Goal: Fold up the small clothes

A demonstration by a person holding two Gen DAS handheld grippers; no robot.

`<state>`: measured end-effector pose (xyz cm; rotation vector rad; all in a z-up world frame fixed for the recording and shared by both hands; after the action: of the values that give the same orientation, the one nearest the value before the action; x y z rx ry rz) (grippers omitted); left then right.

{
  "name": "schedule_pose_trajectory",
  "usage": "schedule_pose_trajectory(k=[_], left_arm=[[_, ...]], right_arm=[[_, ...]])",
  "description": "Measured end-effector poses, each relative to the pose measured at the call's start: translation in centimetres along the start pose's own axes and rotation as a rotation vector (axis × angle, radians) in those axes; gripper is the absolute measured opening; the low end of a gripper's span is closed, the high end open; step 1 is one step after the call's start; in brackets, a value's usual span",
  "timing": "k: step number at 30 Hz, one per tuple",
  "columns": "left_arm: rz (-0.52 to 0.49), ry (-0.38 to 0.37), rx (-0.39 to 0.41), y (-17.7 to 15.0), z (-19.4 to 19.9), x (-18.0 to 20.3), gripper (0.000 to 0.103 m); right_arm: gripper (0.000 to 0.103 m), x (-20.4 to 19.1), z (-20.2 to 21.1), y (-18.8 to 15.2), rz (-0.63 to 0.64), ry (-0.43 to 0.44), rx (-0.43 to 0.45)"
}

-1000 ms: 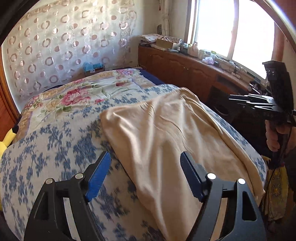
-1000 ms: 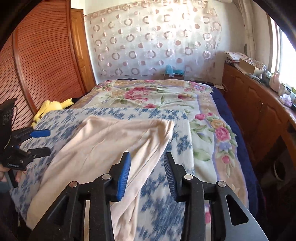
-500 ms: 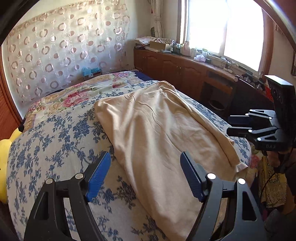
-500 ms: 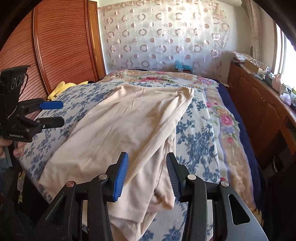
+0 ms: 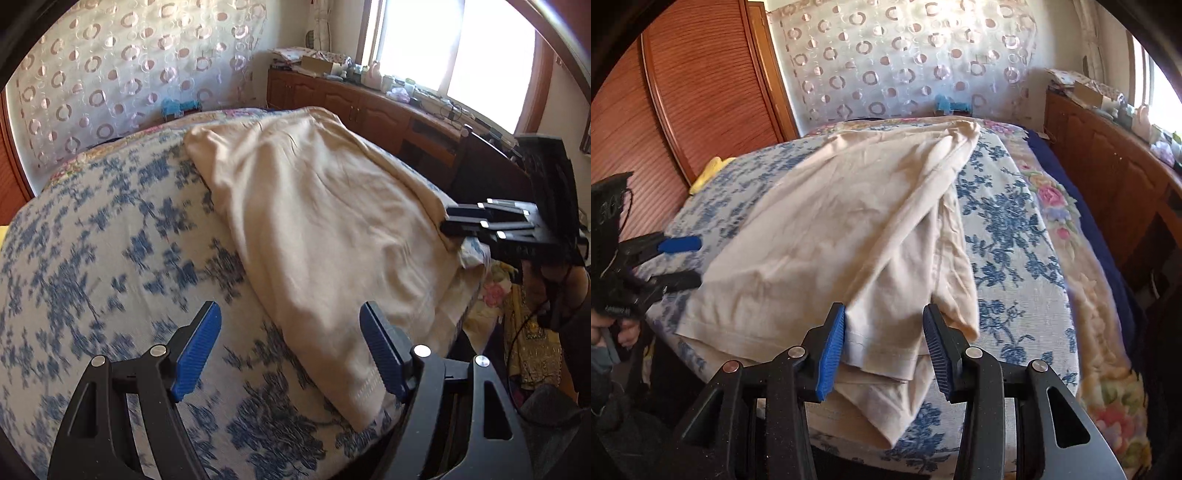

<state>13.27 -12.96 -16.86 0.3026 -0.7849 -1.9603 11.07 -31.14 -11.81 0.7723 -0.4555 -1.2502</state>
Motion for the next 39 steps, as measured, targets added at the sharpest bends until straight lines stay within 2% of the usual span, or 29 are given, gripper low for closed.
schedule_pose_trajectory(k=[1,2,4,6,10,14,16,17,18,19,22,25,27,28,29,31,33,34,35,36,39], left_arm=[[-0.002,-0.004,-0.004,-0.4,-0.1,0.2,0.078],[0.000,-0.008,-0.007,-0.8,-0.2,0.4,0.078],[0.005,-0.012,-0.011,-1.3,-0.3,0.6,0.078],[0.017,-0.023,-0.009,-1.7,-0.1,0.7,0.078],[0.034,-0.057,0.004,-2.7,0.5,1.1,0.077],[0.035,-0.079,-0.008,-3.3,0.6,1.7,0.054],[0.037,-0.088,-0.007,-3.2,0.6,1.9,0.048],[0.038,-0.097,-0.010,-3.3,0.6,2.1,0.045],[0.036,-0.101,-0.010,-3.3,0.6,2.3,0.042],[0.032,-0.102,-0.011,-3.3,0.5,2.5,0.036],[0.025,-0.092,-0.009,-3.3,0.3,2.6,0.035],[0.035,-0.099,-0.007,-3.3,0.4,2.5,0.035],[0.033,-0.084,-0.005,-3.3,0.3,2.4,0.025],[0.032,-0.085,-0.008,-3.4,0.3,2.4,0.016],[0.029,-0.091,-0.010,-3.4,0.3,2.6,0.010],[0.021,-0.097,-0.002,-3.3,0.5,2.9,0.008],[0.017,-0.107,0.010,-3.0,0.8,3.2,0.007],[0.019,-0.115,0.024,-2.7,1.2,3.3,0.006],[0.020,-0.130,0.043,-2.2,1.8,3.5,0.006],[0.023,-0.143,0.059,-1.7,2.3,3.6,0.006],[0.027,-0.179,0.111,0.4,3.9,3.7,0.006]], right_arm=[[0.025,0.4,0.0,0.1,0.005,-0.015,0.007],[0.003,0.3,0.1,0.0,0.012,-0.008,0.004],[0.003,0.8,0.4,-0.1,0.010,-0.034,0.001],[0.002,2.1,1.3,-0.4,-0.002,-0.113,0.011],[0.003,3.8,2.4,-1.1,-0.042,-0.156,0.004],[0.003,2.8,2.4,-2.1,-0.038,-0.158,-0.015],[0.018,2.3,2.4,-2.2,-0.037,-0.142,-0.016],[0.032,2.0,2.4,-2.4,-0.041,-0.136,-0.020],[0.043,1.6,2.3,-2.7,-0.050,-0.112,-0.023],[0.045,1.2,2.3,-2.9,-0.061,-0.078,-0.022],[0.052,1.1,1.8,-3.8,-0.080,-0.043,-0.036],[0.059,1.3,1.5,-3.7,-0.071,-0.071,-0.029],[0.059,1.0,1.4,-3.6,-0.053,-0.104,-0.030],[0.059,0.7,1.3,-3.7,-0.035,-0.122,-0.029],[0.057,0.3,1.1,-3.7,-0.013,-0.133,-0.027],[0.050,-0.3,0.7,-3.6,0.004,-0.123,-0.022],[0.031,-0.8,0.7,-3.6,0.012,-0.095,-0.019],[0.026,-1.1,0.7,-3.6,0.019,-0.081,-0.019],[0.015,-1.2,0.8,-3.7,0.028,-0.073,-0.020],[0.010,-1.4,0.7,-3.8,0.034,-0.052,-0.023],[0.008,-1.1,1.3,-3.4,0.024,0.002,-0.005]])
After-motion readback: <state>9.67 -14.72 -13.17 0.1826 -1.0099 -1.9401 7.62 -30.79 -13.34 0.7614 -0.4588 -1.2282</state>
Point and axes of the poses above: each gripper's, at about its wrist camera, not at the fingertips, and z roughly against the way its jaws point, x to its right, y to its top, the point moved 10 cm from there along -z, roughly the way its jaws point, and after that the axes turned 2 degrees about -x, right-handed, at the moved point
